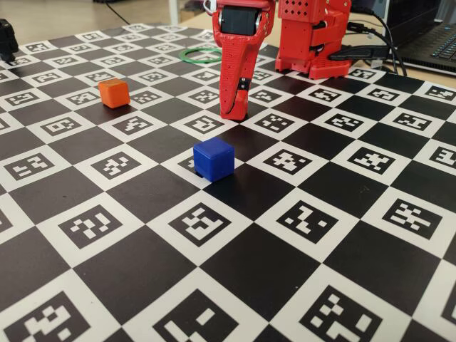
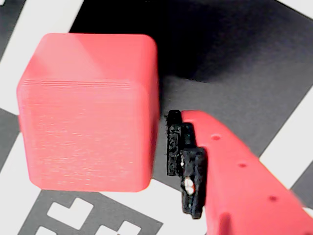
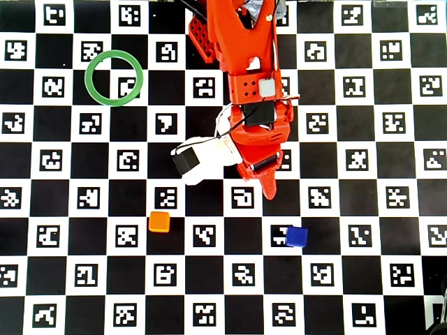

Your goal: Grab the red cube then put it in the green circle then put the blue cube on top and finally the orange cube on top

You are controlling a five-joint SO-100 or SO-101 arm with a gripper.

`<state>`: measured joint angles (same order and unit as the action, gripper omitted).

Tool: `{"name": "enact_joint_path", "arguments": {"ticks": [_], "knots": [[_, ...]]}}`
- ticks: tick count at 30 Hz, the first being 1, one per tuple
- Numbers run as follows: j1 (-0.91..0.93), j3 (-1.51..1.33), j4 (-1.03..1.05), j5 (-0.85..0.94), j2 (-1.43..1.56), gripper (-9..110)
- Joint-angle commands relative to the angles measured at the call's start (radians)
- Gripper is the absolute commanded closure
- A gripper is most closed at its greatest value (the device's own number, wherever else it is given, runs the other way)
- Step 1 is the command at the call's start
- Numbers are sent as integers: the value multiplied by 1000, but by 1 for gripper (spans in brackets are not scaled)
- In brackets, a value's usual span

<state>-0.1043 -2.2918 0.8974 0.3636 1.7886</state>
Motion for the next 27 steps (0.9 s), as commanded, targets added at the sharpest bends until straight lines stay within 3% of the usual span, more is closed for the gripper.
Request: {"name": "enact_joint_path", "arguments": {"ticks": [1, 12, 20, 27], "knots": [[5, 15, -12, -2, 9, 57], [-5, 20, -37, 9, -12, 63], [-11, 32, -41, 6, -23, 86], [-28, 46, -21, 5, -29, 94]]}}
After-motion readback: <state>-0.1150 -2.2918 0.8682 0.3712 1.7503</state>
